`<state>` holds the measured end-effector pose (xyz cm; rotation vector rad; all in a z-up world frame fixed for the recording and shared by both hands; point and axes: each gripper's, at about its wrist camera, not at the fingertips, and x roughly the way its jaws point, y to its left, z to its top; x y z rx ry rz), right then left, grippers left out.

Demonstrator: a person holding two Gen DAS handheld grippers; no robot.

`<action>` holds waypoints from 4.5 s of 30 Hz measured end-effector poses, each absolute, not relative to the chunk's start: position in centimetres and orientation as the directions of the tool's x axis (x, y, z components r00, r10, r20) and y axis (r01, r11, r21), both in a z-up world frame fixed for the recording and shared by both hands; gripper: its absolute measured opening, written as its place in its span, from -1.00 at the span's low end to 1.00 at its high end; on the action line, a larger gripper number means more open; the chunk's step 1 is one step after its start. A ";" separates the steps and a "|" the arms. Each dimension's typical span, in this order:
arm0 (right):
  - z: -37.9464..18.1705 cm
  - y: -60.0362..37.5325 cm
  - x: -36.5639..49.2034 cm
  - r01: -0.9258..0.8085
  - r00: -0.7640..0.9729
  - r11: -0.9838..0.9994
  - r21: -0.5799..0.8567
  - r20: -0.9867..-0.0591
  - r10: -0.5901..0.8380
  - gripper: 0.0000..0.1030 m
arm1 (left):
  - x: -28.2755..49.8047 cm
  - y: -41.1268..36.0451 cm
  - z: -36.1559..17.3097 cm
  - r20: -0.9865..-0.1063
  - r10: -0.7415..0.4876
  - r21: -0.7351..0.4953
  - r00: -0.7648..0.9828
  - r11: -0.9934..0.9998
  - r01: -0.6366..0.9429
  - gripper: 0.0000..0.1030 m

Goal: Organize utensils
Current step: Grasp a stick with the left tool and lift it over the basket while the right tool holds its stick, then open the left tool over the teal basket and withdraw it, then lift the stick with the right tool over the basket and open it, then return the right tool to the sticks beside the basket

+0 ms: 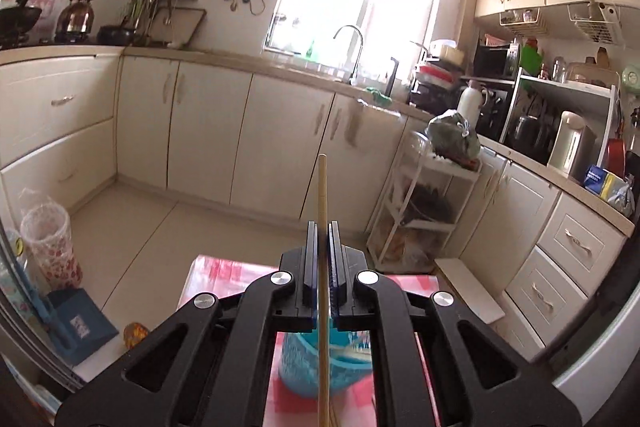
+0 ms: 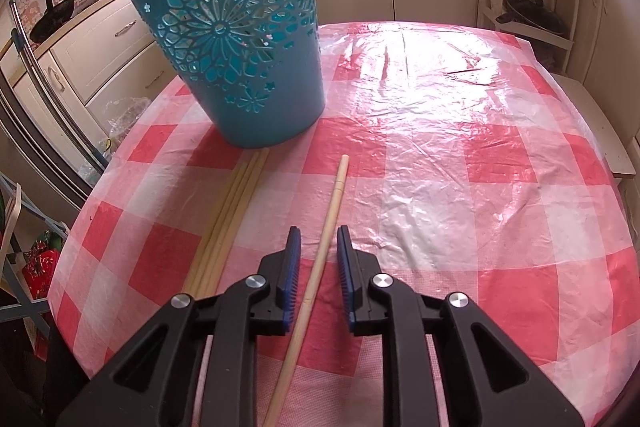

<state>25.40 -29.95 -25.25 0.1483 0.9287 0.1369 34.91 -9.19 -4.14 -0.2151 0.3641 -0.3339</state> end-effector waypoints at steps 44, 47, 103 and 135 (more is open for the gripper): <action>-25.1 -29.6 25.4 -0.037 0.605 0.988 0.150 -0.784 0.142 -0.33 | 32.0 -2.9 -24.4 -0.674 -0.140 -0.242 0.725 0.969 -0.039 0.80; -25.1 -29.0 25.2 -0.022 0.607 0.997 0.079 -0.791 0.076 -0.48 | 32.2 -2.5 -24.9 -0.675 -0.168 -0.278 0.718 0.960 -0.037 0.84; -9.5 -29.3 26.2 -0.048 0.927 0.969 0.242 -0.350 0.134 0.43 | 33.0 -2.3 -26.0 -0.700 -0.247 -0.358 0.670 0.933 -0.030 0.85; -22.4 -29.3 21.3 -0.013 0.688 0.994 0.106 -0.720 0.086 0.86 | 32.7 -3.4 -25.5 -0.714 -0.186 -0.268 0.675 0.963 -0.019 0.85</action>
